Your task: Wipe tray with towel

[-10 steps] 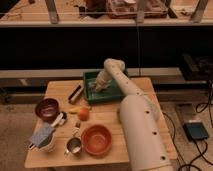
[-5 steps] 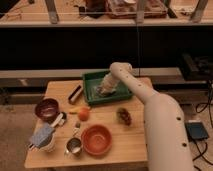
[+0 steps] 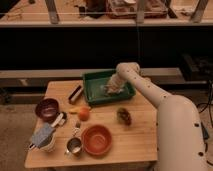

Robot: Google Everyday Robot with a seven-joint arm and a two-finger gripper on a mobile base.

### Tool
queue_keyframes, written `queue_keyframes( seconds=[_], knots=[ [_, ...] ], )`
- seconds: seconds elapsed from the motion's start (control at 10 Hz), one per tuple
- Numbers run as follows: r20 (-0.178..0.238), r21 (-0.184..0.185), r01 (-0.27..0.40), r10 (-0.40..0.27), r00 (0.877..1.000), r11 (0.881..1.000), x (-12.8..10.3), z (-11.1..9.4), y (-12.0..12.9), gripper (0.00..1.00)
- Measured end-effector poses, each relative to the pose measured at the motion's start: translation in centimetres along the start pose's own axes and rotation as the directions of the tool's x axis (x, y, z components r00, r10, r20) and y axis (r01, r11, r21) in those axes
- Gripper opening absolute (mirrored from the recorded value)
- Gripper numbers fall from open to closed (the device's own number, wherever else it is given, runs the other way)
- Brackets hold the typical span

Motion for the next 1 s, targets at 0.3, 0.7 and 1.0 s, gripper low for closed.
queue_keyframes(
  seconds=[0.3, 0.7, 1.0],
  knots=[
    [0.003, 0.083, -0.078, 0.078, 0.997, 0.993, 4.2, -0.7, -1.6, 0.0],
    [0.062, 0.176, -0.162, 0.153, 0.986, 0.971, 5.9, 0.5, -6.8, 0.0],
    [0.125, 0.185, -0.189, 0.167, 0.978, 0.964, 4.8, 2.7, -9.0, 0.0]
  ],
)
